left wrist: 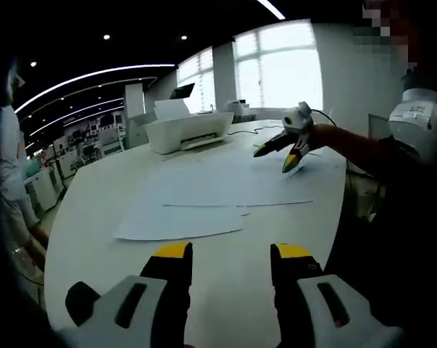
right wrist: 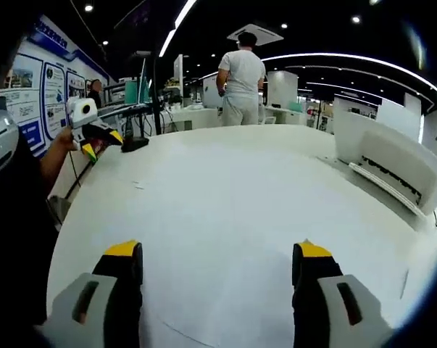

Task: Organize the stack of printing papers by aligning and flattening the scattered papers on the table

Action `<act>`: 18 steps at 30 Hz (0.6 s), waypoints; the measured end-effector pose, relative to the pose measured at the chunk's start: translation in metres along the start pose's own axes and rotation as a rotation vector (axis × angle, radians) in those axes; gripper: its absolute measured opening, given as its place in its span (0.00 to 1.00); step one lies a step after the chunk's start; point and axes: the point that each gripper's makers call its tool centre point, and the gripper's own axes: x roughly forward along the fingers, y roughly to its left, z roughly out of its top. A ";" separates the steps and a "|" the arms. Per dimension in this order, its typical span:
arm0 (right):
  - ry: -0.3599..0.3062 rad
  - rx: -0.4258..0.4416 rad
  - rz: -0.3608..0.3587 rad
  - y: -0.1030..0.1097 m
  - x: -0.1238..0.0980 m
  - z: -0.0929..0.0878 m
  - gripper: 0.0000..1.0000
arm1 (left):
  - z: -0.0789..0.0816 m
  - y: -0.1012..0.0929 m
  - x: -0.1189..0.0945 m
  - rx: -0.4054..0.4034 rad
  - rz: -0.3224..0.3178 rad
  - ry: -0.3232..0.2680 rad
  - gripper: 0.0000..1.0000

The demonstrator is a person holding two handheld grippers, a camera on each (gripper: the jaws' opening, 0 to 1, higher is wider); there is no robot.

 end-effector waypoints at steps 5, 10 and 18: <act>-0.012 0.007 0.000 0.001 0.004 -0.001 0.87 | -0.002 0.001 -0.001 -0.006 0.004 0.000 0.48; -0.028 0.015 -0.014 -0.003 0.006 -0.001 0.90 | -0.002 0.001 -0.001 -0.005 0.003 0.000 0.48; -0.024 0.021 -0.008 -0.001 0.010 -0.006 0.90 | -0.003 0.001 0.000 -0.006 0.001 0.002 0.48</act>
